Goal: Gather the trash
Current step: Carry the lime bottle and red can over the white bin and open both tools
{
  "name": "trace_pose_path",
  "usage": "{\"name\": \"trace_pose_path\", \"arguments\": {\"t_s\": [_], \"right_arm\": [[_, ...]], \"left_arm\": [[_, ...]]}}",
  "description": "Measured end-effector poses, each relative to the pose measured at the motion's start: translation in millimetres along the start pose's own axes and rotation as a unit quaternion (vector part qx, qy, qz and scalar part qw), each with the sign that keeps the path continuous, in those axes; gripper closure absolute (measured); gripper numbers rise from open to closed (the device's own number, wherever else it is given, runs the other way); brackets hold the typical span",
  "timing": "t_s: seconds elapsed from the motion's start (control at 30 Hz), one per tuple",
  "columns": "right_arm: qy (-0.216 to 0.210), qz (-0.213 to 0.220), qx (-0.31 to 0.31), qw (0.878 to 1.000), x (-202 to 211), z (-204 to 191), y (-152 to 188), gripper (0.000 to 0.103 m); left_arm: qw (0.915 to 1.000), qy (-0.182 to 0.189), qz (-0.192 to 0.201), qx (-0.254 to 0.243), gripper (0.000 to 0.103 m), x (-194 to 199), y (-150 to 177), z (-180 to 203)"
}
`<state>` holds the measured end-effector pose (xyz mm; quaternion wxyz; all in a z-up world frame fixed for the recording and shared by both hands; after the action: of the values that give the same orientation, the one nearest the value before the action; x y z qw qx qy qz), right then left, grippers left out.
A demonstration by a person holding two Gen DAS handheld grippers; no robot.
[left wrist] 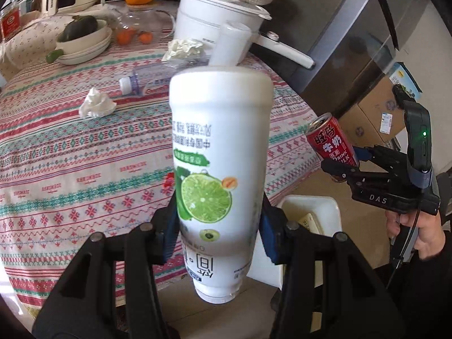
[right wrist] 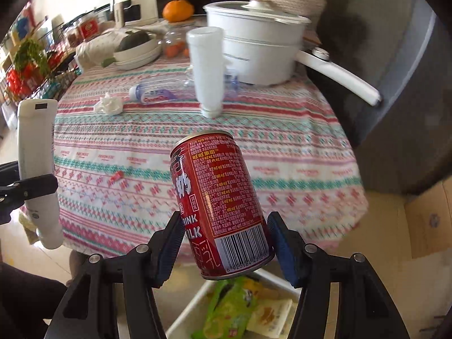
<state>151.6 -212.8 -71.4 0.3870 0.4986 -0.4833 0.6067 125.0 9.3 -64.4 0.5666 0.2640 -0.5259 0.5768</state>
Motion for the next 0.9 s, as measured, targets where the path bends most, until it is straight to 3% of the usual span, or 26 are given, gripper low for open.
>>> {"name": "trace_pose_path", "arguments": {"t_s": [0.47,0.9], "right_arm": [[-0.019,0.03,-0.076,0.997,34.2,67.0,76.1,0.042],[-0.01,-0.028,-0.103,0.994,5.6,112.1,140.7,0.042]], "left_arm": [[0.9937,0.037,-0.019,-0.104,0.052,-47.1,10.6,101.5],[0.9801,0.053,-0.039,-0.187,0.052,-105.4,40.7,169.5]]}}
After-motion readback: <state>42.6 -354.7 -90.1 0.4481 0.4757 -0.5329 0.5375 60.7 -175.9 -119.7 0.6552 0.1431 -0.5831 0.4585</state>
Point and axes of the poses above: each gripper's, at about its wrist camera, not at the fingertips, and x roughly against the way its jaws point, z to its right, y to its underside, the point moved 2 cm from there along -x, roughly the way its jaws point, and after that the axes turned 13 degrees about -z, right-handed, at the moved point
